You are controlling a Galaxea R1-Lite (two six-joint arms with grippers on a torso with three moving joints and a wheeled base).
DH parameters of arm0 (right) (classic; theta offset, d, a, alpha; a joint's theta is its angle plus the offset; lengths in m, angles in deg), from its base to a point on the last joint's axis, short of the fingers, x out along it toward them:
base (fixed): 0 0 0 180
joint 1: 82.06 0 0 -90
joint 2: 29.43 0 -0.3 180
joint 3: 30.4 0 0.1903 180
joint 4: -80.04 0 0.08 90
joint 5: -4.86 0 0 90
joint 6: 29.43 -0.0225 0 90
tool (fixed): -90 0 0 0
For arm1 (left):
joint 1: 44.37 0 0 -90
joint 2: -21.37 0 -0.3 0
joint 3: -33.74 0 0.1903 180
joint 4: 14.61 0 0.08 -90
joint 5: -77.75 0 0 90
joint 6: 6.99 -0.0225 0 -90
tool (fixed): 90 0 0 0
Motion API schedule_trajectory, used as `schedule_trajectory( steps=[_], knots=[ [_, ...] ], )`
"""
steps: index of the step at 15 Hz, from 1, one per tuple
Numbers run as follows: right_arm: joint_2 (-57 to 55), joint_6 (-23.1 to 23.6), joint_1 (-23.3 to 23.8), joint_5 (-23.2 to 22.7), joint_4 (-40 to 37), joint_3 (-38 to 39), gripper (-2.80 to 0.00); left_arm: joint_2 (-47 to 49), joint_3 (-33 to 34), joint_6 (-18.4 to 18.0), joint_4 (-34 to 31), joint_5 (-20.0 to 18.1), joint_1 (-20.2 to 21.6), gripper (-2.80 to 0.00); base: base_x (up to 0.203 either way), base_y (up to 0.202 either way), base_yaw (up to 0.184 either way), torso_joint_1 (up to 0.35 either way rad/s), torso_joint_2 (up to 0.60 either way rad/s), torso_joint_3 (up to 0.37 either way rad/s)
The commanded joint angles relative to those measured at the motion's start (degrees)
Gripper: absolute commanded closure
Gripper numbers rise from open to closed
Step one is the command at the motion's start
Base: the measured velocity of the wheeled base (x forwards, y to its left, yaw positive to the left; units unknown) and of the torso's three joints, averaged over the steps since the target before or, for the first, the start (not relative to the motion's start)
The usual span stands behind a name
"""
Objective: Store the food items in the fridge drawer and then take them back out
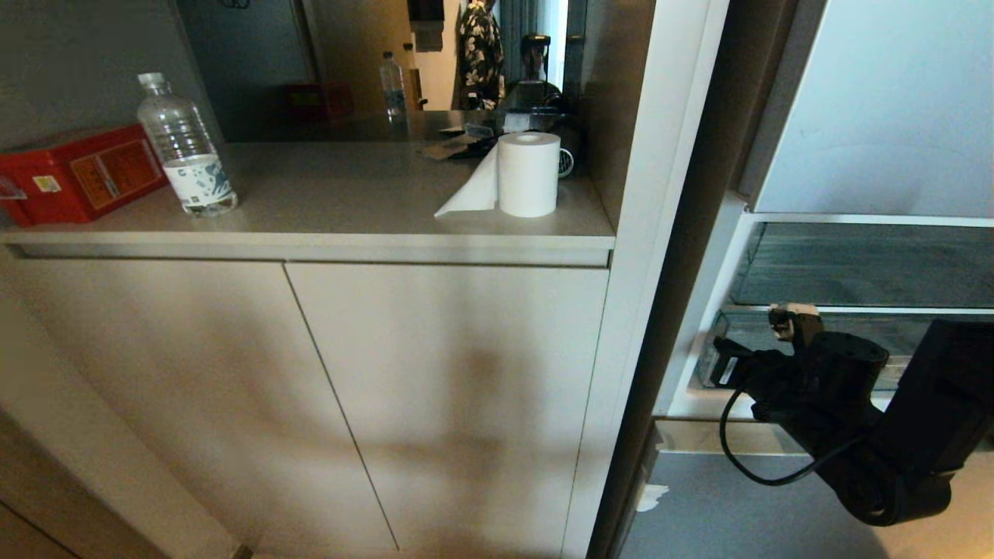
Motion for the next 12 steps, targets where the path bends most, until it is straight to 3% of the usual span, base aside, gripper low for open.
schedule_trajectory(
  steps=[1,9,10,12],
  knots=[
    [2.17,-0.27,-0.04,-0.30,0.36,2.43,0.00,0.02,0.09,0.02,0.04,0.00,0.00,0.00,0.000,0.000,0.000,0.000,0.00,0.000],
    [11.90,-0.25,-0.01,-2.37,0.52,19.32,0.00,0.02,0.09,0.02,0.04,0.00,0.00,0.00,0.000,0.000,0.000,0.000,0.00,0.000],
    [12.87,-0.18,-0.01,-2.39,0.55,21.10,-2.80,0.02,0.09,0.02,0.04,0.00,0.00,0.00,0.000,0.000,0.000,0.000,0.00,0.000],
    [15.21,-0.06,-0.04,-2.45,0.56,24.66,-2.80,0.02,0.09,-0.07,0.04,0.00,0.00,0.00,0.000,0.000,0.000,0.000,0.00,0.000]
  ],
)
